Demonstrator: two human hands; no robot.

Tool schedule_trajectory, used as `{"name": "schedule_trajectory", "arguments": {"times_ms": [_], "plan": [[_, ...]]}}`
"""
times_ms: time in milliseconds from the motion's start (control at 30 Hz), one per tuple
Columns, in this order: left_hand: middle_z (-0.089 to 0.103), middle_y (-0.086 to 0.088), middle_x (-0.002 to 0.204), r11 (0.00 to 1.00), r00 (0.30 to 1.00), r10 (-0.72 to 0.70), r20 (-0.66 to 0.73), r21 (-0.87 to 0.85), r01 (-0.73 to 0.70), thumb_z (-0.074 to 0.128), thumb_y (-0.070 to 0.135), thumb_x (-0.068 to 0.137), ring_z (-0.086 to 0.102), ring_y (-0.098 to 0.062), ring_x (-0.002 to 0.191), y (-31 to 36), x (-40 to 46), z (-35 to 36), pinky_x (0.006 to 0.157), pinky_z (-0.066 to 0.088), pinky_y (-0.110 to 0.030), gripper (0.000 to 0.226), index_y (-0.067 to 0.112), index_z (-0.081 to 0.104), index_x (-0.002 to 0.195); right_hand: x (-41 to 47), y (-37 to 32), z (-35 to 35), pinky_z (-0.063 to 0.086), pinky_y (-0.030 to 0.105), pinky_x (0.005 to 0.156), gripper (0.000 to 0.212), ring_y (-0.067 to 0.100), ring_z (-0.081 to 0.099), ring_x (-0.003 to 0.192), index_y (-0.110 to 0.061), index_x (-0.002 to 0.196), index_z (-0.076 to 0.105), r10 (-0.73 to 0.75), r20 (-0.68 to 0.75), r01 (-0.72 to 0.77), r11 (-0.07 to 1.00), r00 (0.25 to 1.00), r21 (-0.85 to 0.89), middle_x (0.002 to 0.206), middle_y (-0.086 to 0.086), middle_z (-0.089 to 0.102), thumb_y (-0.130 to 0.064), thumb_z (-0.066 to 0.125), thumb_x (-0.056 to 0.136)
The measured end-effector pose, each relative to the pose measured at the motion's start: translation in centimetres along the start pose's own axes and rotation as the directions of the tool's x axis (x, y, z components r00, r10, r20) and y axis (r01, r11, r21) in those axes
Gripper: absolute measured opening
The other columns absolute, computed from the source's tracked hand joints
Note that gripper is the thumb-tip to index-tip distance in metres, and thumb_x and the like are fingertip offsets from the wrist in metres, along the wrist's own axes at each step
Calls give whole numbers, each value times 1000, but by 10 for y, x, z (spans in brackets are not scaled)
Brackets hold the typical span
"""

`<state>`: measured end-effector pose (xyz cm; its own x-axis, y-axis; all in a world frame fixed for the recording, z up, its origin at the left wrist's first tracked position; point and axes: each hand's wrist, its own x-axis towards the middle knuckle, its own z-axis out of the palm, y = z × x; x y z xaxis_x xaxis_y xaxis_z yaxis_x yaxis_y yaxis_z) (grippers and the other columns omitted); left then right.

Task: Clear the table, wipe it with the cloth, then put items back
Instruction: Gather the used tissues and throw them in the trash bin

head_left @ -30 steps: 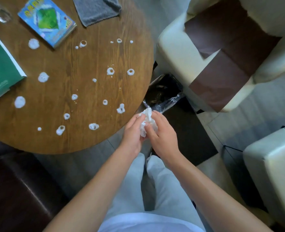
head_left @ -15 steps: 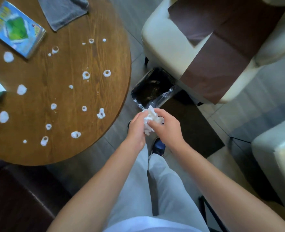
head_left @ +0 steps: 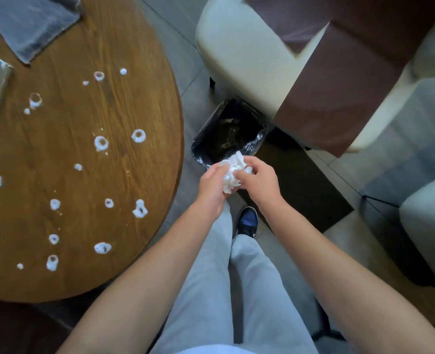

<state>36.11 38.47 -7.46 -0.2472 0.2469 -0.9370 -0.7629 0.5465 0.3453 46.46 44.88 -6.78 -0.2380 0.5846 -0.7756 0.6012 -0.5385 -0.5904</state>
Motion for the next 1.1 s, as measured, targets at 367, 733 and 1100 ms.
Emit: {"name": "schedule_trajectory", "arguments": {"times_ms": [367, 733, 1100], "plan": [[76, -10, 109, 995, 985, -103, -137, -11, 102, 59, 24, 103, 73, -23, 84, 19, 94, 20, 64, 59, -33, 25, 17, 67, 125, 101, 3, 22, 62, 45, 89, 34, 16, 73, 96, -26, 125, 66, 91, 5, -91, 996, 996, 11, 108, -4, 73, -32, 71, 92], [75, -6, 93, 983, 964, -172, -202, -95, 155, 60, 29, 102, 72, -21, 69, 6, 150, 15, 58, 60, -31, 14, 19, 66, 110, 169, 38, 36, 61, 46, 89, 26, 17, 71, 97, -29, 115, 67, 164, -35, -165, 986, 986, -21, 114, -2, 68, -18, 69, 92], [60, -11, 136, 961, 954, -225, -200, -204, 184, 49, 43, 106, 71, -32, 105, 9, 147, 15, 78, 64, -47, 43, 21, 49, 143, 178, 41, 37, 61, 45, 91, 45, 15, 67, 100, -28, 141, 57, 191, -57, -192, 981, 980, -12, 128, -2, 60, -19, 65, 97]]}}
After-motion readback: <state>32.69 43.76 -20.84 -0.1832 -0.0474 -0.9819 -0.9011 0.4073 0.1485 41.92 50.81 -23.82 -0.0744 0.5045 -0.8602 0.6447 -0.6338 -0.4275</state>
